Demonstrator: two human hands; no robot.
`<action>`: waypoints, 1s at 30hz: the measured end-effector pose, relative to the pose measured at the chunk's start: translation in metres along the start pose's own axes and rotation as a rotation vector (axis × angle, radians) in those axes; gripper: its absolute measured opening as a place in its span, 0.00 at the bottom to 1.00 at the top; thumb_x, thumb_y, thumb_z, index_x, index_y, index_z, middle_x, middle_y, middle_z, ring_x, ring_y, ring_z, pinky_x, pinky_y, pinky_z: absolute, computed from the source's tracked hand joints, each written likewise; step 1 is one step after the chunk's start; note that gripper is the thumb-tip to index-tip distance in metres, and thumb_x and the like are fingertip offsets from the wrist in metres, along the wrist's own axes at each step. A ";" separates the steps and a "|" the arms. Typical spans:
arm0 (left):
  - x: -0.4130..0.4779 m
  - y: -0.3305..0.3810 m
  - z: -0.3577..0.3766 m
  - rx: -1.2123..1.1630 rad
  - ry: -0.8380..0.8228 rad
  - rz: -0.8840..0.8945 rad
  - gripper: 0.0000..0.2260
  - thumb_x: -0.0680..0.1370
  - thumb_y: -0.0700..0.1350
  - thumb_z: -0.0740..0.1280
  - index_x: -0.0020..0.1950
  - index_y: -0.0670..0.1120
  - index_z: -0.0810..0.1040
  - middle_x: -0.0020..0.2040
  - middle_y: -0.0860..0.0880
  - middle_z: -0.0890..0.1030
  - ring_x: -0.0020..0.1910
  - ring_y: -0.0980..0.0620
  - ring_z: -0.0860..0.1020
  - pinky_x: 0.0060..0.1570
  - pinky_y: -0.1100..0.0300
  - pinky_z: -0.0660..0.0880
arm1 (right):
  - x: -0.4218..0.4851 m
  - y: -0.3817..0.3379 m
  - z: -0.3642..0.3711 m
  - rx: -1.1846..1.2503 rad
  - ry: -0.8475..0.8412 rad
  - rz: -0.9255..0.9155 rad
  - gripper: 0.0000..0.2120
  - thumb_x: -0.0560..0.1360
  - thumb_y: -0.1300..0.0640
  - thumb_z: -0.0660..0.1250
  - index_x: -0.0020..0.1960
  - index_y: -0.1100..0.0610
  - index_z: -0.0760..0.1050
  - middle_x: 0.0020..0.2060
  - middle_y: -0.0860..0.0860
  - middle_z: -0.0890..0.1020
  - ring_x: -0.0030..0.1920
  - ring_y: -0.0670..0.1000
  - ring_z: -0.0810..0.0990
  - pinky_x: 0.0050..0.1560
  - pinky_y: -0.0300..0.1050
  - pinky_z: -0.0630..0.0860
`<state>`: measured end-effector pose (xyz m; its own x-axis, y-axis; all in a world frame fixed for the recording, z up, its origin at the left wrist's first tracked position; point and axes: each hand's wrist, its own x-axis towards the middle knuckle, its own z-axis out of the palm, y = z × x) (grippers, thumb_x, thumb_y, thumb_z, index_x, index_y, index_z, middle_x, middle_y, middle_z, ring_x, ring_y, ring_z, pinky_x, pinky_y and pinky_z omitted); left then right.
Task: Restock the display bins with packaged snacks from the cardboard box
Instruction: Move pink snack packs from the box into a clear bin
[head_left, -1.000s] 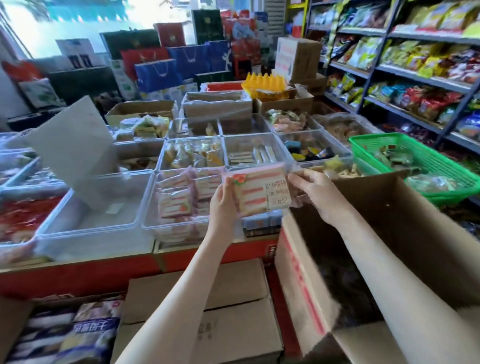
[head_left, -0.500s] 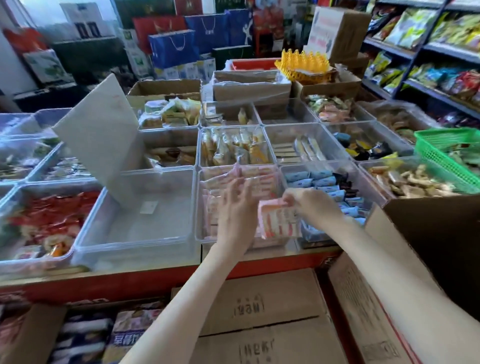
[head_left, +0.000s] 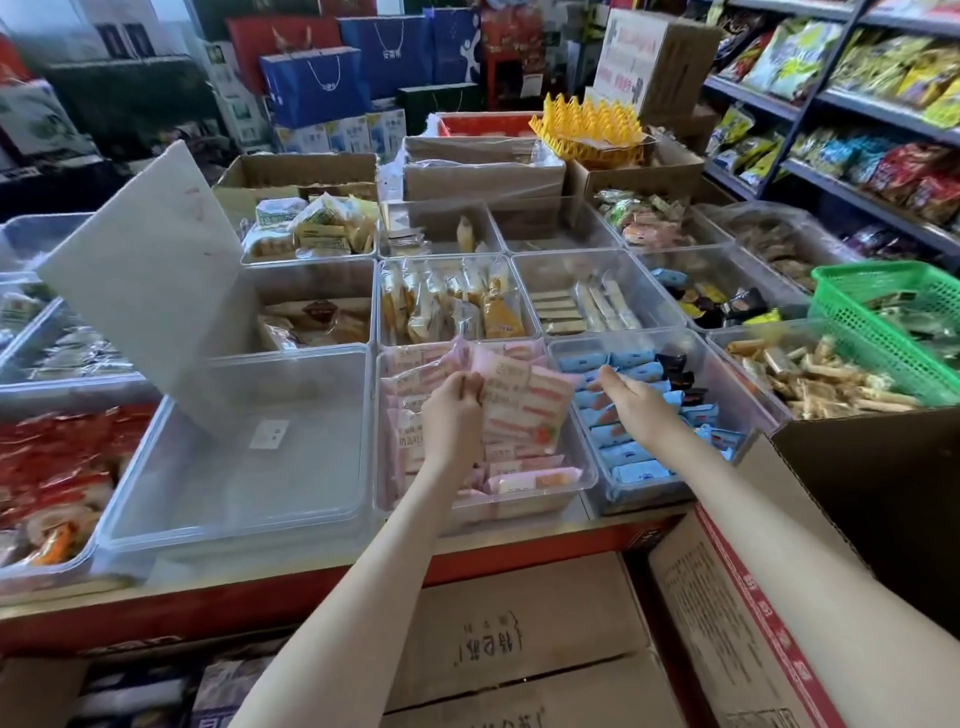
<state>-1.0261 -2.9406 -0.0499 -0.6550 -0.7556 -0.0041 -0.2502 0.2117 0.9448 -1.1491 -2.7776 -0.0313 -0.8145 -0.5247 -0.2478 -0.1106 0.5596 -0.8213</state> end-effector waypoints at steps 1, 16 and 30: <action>0.006 -0.004 0.004 -0.078 0.006 -0.066 0.13 0.82 0.46 0.58 0.45 0.43 0.78 0.35 0.50 0.76 0.35 0.51 0.71 0.32 0.59 0.65 | 0.004 0.002 0.004 0.152 -0.052 0.048 0.26 0.82 0.42 0.48 0.56 0.60 0.77 0.48 0.55 0.81 0.47 0.54 0.80 0.51 0.51 0.75; 0.085 -0.062 0.076 -0.213 -0.069 -0.328 0.12 0.83 0.46 0.55 0.63 0.42 0.71 0.57 0.44 0.78 0.55 0.46 0.75 0.53 0.54 0.73 | 0.115 0.041 0.059 0.323 -0.109 0.251 0.28 0.82 0.41 0.47 0.73 0.58 0.64 0.72 0.53 0.66 0.72 0.56 0.64 0.72 0.54 0.60; 0.070 -0.044 0.114 0.223 -0.138 -0.153 0.33 0.77 0.38 0.59 0.78 0.42 0.46 0.78 0.43 0.41 0.77 0.45 0.39 0.74 0.49 0.39 | 0.097 0.053 0.068 0.194 -0.178 0.123 0.25 0.79 0.51 0.60 0.75 0.50 0.61 0.70 0.53 0.70 0.66 0.53 0.71 0.66 0.53 0.69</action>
<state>-1.1420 -2.9319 -0.1288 -0.6850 -0.7006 -0.1996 -0.4933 0.2446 0.8347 -1.1952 -2.8426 -0.1341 -0.7006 -0.5740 -0.4239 0.1077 0.5023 -0.8580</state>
